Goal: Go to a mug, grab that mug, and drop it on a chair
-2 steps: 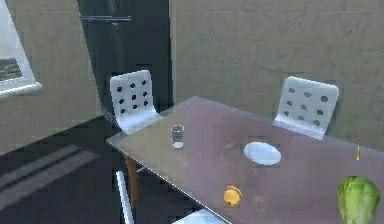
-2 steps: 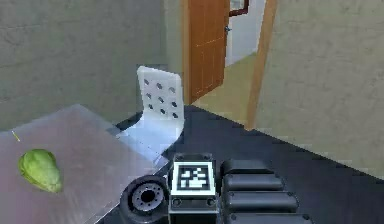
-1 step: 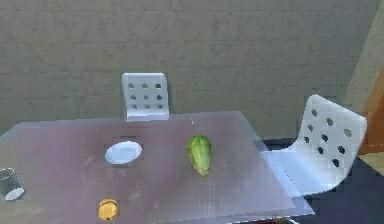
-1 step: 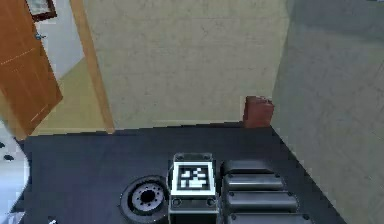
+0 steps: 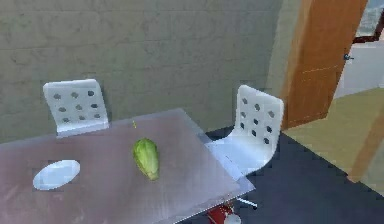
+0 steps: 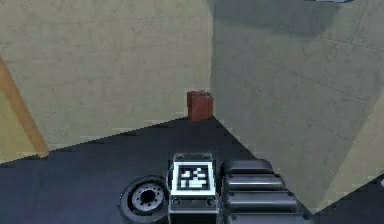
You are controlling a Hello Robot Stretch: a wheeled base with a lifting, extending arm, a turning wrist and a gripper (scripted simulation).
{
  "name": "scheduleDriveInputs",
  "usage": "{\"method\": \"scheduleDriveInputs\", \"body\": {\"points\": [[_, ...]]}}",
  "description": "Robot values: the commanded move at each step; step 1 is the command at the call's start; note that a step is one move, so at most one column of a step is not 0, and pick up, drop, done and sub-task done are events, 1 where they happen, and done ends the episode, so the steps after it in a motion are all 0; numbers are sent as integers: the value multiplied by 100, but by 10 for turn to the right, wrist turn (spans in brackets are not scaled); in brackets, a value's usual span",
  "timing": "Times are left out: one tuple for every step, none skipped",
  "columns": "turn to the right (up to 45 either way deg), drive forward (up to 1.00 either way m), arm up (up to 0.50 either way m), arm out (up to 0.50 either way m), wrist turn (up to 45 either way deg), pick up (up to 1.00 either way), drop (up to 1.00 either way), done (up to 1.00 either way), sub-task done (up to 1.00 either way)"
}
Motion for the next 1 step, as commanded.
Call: {"method": "scheduleDriveInputs", "body": {"points": [[0,10,0,0,0,0,0,0,0]]}}
